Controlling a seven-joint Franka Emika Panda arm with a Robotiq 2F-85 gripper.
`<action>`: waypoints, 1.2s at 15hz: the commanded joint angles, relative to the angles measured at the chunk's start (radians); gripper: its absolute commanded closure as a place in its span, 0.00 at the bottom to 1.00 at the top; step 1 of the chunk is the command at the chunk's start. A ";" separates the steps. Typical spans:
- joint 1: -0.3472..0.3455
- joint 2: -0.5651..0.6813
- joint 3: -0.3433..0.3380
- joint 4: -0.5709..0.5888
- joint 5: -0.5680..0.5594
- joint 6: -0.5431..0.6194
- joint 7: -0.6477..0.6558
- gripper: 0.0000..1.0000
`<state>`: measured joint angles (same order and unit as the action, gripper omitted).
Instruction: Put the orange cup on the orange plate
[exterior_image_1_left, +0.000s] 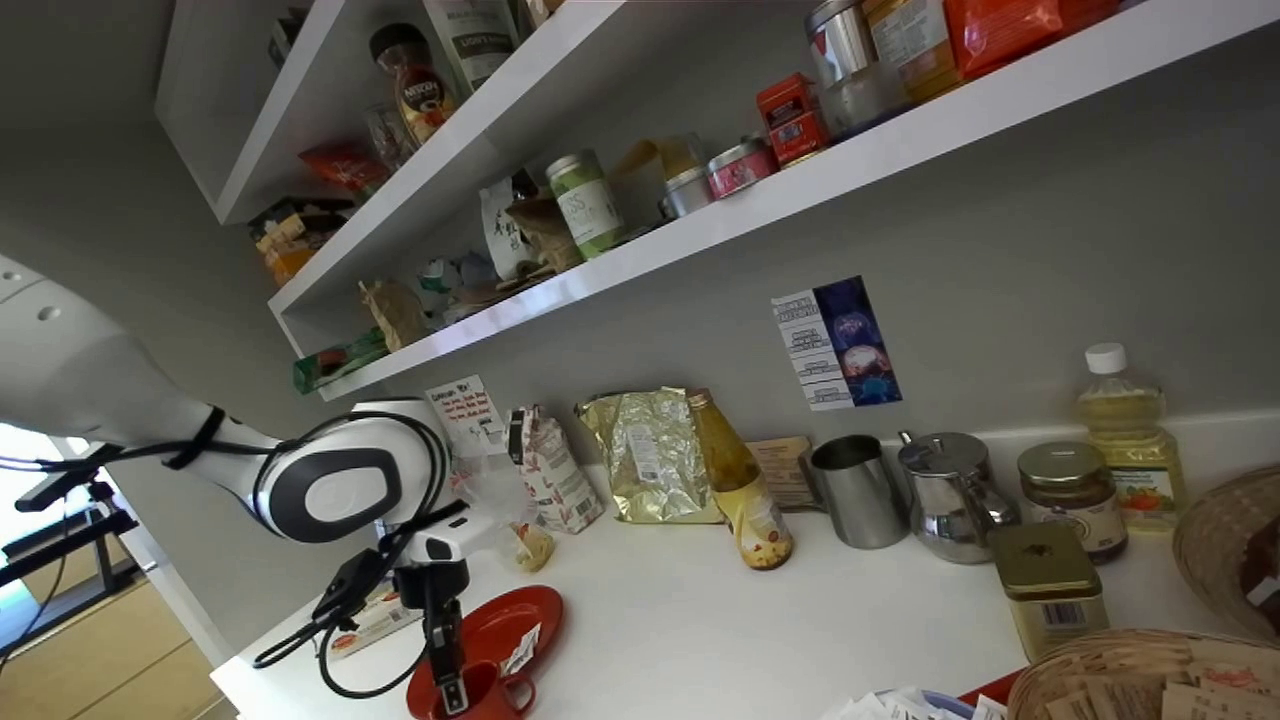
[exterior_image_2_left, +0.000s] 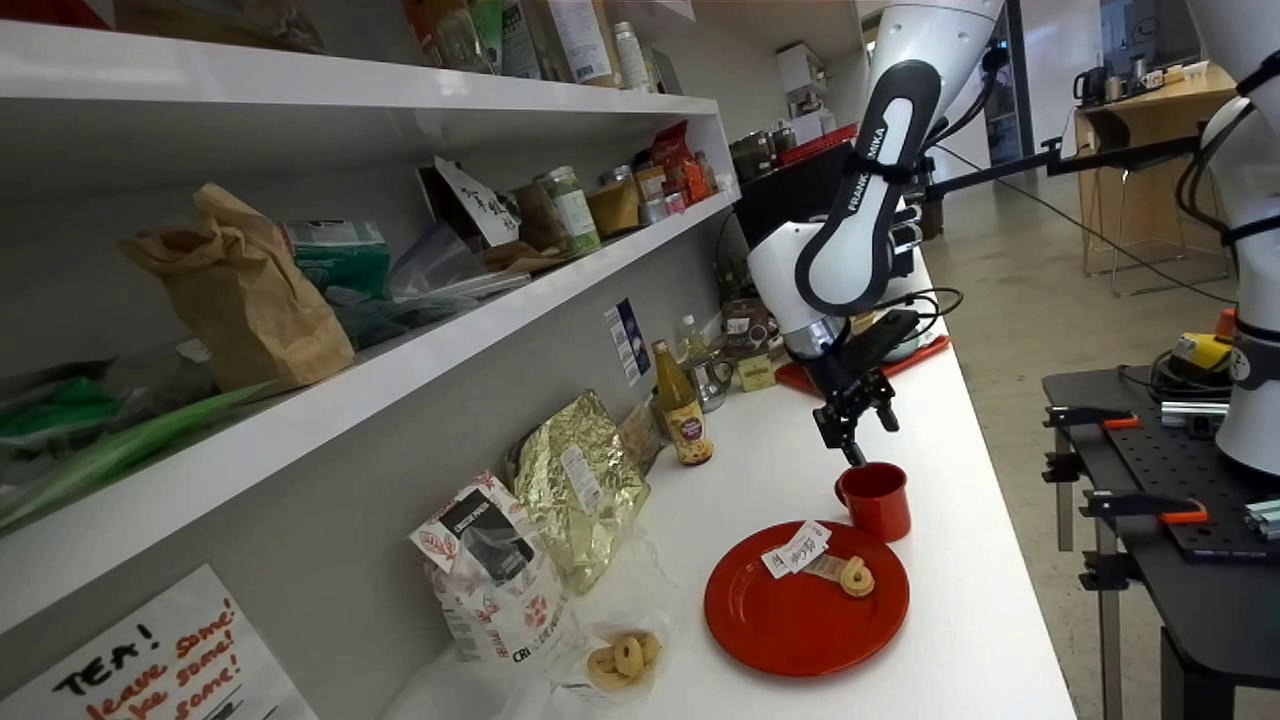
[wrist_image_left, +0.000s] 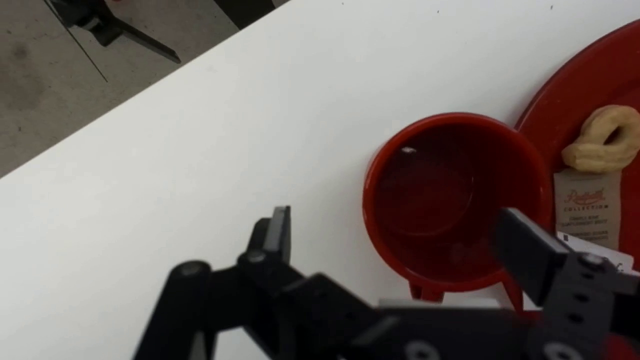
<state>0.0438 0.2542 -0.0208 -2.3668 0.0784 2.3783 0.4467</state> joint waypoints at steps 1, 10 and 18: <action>0.008 0.043 -0.025 0.048 -0.018 -0.016 0.036 0.00; 0.017 0.130 -0.035 0.079 -0.001 -0.022 0.039 0.00; 0.032 0.188 -0.046 0.097 -0.009 -0.032 0.043 0.56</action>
<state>0.0561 0.4211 -0.0492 -2.3022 0.0786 2.3748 0.4672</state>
